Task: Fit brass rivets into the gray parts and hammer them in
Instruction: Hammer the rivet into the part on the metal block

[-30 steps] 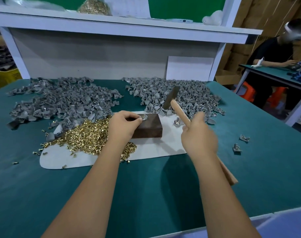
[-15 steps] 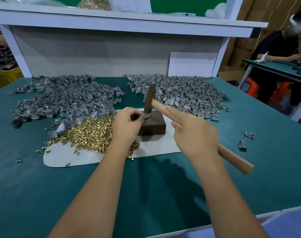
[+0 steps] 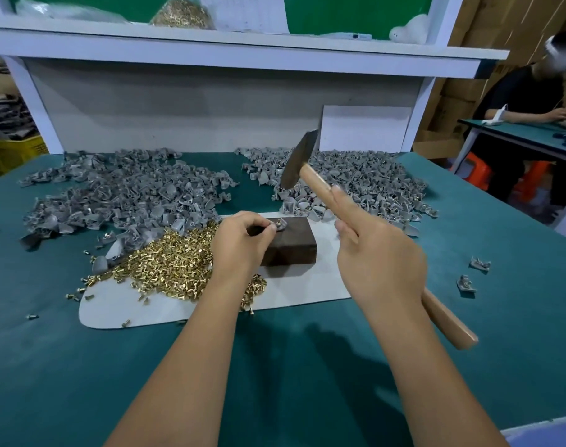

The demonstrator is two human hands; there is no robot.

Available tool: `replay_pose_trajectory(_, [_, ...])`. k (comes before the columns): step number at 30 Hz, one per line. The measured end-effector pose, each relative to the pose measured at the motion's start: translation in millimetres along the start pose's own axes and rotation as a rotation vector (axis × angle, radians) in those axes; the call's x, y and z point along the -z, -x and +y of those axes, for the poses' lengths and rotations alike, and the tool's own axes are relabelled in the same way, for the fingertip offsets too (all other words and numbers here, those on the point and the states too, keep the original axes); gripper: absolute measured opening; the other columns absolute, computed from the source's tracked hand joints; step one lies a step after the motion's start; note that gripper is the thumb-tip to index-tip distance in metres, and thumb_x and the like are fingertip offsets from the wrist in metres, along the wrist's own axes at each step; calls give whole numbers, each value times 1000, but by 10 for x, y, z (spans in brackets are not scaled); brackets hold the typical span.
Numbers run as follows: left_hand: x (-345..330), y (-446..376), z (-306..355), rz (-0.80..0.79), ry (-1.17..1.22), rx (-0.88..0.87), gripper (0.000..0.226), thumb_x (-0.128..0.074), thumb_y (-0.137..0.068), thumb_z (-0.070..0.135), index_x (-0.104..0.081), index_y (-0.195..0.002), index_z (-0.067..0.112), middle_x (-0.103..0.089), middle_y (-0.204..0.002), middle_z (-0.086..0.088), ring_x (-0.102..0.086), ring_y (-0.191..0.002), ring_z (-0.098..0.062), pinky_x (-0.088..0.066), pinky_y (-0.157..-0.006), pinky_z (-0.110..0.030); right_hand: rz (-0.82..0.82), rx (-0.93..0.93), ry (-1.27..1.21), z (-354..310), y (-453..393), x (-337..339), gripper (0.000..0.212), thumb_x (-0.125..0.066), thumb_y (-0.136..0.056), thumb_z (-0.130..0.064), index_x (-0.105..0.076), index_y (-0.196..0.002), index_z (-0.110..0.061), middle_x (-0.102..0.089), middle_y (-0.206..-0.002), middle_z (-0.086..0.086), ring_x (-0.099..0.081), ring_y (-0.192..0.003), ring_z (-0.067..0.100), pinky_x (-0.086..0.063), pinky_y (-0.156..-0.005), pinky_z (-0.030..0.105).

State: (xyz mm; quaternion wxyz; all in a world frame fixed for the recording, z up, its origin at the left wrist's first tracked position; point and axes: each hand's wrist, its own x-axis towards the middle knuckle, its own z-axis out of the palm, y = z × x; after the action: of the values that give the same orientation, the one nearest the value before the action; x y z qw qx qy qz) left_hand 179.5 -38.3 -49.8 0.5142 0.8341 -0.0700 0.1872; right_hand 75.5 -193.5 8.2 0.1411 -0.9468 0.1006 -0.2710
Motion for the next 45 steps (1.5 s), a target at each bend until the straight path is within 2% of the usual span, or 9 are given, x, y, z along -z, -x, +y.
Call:
replay_pose_trajectory(3, [-2,-4,8,-2,67,44,24,-77,-83,18,-66,-68,34,-64,-83,17,-63,-89,-13,-51,-90,-37,-127,68,103,-30,0,-9,49,-46,-96,-33,-32,-133,-61,-63,-84,-2,-57,-72,27,-30,-54,30])
replay_pose_trajectory(8, [-7,7,31,8,25,40,26,-77,-83,21,-64,-67,36,-62,-83,20,-62,-93,-13,-48,-97,-42,55,5,50,-22,-48,22,49,-46,-97,-31,-32,-135,-57,-53,-70,-3,-41,-52,20,-26,-44,26])
replay_pose_trajectory(13, [8,33,42,2,62,36,32,-76,-84,20,-62,-65,41,-63,-85,17,-63,-98,-19,-44,-99,-49,-115,57,92,5,20,-6,50,-45,-96,-32,-29,-133,-62,-61,-82,-1,-56,-71,27,-32,-55,30])
replay_pose_trajectory(16, [3,44,70,12,73,48,32,-76,-85,19,-62,-66,40,-61,-85,18,-62,-100,-21,-42,-102,-52,-33,55,99,-11,-32,20,48,-48,-96,-32,-35,-133,-59,-62,-79,-1,-58,-68,27,-27,-49,28])
replay_pose_trajectory(20, [2,47,65,18,37,60,33,-76,-85,22,-60,-64,41,-60,-84,22,-61,-100,-18,-40,-103,-52,-12,38,47,0,2,-37,48,-43,-97,-32,-31,-136,-57,-51,-75,-2,-44,-61,25,-30,-51,31])
replay_pose_trajectory(32, [27,55,99,11,13,90,30,-75,-85,26,-60,-63,40,-63,-90,17,-61,-102,-17,-41,-102,-49,-109,2,94,21,56,-125,47,-44,-97,-35,-31,-135,-59,-56,-79,0,-38,-64,24,-32,-55,32])
replay_pose_trajectory(37, [16,54,110,23,-30,91,22,-75,-85,28,-63,-69,37,-63,-92,18,-60,-101,-13,-39,-105,-48,11,-2,18,-27,97,-138,46,-43,-98,-35,-33,-137,-57,-49,-76,-3,-40,-61,22,-30,-51,30])
replay_pose_trajectory(41, [20,59,104,21,8,85,28,-75,-85,27,-61,-65,41,-64,-92,16,-61,-102,-16,-41,-103,-49,-122,-6,93,-7,73,-158,47,-43,-97,-35,-31,-136,-58,-61,-84,-1,-40,-64,23,-30,-52,31])
replay_pose_trajectory(45, [12,48,113,25,-10,94,29,-75,-85,29,-60,-62,40,-63,-91,18,-60,-102,-14,-38,-106,-48,-53,-43,71,-21,90,-151,47,-41,-99,-35,-29,-138,-58,-49,-76,-3,-39,-62,22,-25,-48,30])
